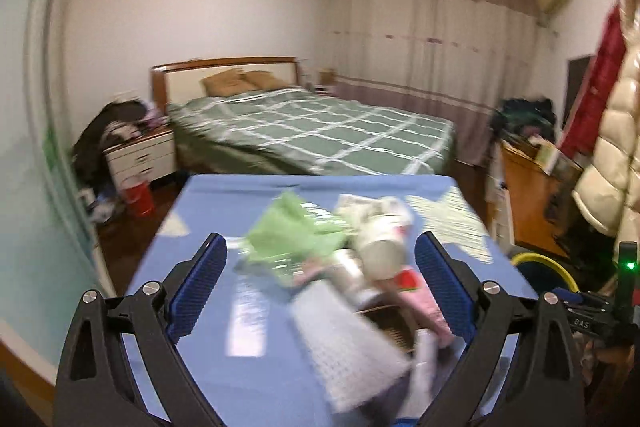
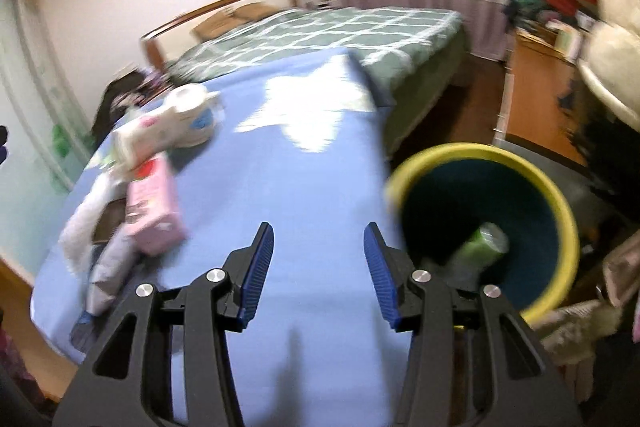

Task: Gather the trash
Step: 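Grasp the white bubble wrap with the right tool and lift it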

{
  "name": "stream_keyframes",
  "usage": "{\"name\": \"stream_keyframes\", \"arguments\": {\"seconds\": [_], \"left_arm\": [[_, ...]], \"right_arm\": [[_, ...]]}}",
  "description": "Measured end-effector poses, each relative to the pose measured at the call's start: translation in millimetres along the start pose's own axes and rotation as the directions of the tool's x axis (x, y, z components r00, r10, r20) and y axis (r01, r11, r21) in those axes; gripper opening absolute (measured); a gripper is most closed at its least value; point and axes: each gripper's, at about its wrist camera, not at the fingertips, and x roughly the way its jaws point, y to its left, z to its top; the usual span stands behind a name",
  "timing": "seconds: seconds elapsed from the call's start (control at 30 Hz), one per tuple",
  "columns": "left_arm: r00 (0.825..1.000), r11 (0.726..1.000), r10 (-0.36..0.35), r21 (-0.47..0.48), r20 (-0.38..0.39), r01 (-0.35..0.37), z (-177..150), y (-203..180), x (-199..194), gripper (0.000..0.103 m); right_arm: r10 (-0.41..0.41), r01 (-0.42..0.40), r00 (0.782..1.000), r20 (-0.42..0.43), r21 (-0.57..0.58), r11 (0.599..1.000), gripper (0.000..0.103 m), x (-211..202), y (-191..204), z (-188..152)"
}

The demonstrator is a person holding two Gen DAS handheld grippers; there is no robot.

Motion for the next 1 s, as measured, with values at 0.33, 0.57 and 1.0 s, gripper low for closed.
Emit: {"name": "stream_keyframes", "arguments": {"seconds": [0.33, 0.57, 1.0], "left_arm": [[0.999, 0.996, 0.046, -0.070, -0.010, -0.047, -24.9, 53.7, -6.7, 0.094], [0.998, 0.994, 0.068, -0.086, -0.014, -0.069, -28.6, 64.0, -3.1, 0.094], [0.996, 0.990, 0.094, -0.108, -0.003, -0.094, -32.8, 80.8, -5.5, 0.094]], "right_arm": [[0.193, -0.196, 0.981, -0.036, -0.155, 0.968, 0.049, 43.4, 119.4, 40.3], [0.254, -0.264, 0.964, -0.080, -0.180, 0.947, 0.050, 63.2, 168.2, 41.6], [0.307, -0.353, 0.927, -0.215, -0.226, 0.908, 0.050, 81.0, 227.7, 12.0]]}}
